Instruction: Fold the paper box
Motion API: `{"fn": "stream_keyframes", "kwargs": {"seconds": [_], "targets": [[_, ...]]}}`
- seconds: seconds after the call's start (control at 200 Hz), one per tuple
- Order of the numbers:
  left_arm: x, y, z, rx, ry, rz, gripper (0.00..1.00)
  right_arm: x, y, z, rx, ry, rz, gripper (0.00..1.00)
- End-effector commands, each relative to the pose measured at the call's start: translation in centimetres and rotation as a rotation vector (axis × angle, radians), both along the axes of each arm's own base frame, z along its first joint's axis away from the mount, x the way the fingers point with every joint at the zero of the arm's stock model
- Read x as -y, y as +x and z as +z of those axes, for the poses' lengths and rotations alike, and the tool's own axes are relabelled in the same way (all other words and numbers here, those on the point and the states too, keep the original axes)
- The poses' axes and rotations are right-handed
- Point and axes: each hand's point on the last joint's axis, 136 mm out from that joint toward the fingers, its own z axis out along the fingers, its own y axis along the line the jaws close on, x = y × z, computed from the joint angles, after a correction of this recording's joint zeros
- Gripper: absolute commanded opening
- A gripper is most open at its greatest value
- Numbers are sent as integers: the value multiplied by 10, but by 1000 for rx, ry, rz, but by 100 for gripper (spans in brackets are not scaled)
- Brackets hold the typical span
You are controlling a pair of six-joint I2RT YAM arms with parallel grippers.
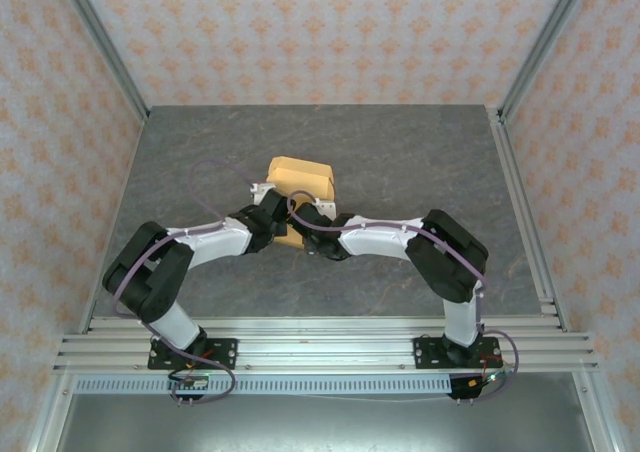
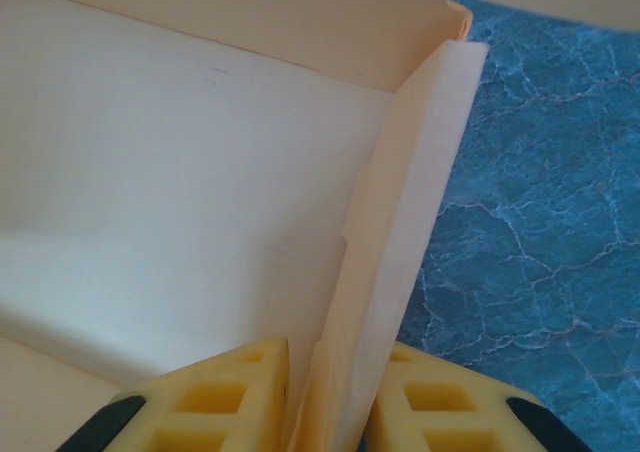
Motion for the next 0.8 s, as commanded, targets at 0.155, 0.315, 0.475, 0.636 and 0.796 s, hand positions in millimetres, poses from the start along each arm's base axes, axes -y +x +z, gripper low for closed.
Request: {"fn": "stream_keyframes", "kwargs": {"seconds": [0.155,0.315,0.475,0.636,0.796], "targets": [[-15,-24,-49,-158,80,19,22,-11,-18,-7,-44,11,69,24],[-10,-19,-52,-162,59,13,20,-11,-19,-5,-47,25,72,24],[-13,-20,-58,-186,67,13,39,-14,-19,-1,-44,45,73,25],[-22,-21,-60,-186,59,35,30,-16,-18,1,-43,48,77,25],[-28,-19,-57,-177,71,64,5,-16,-18,1,-47,53,72,24]]}}
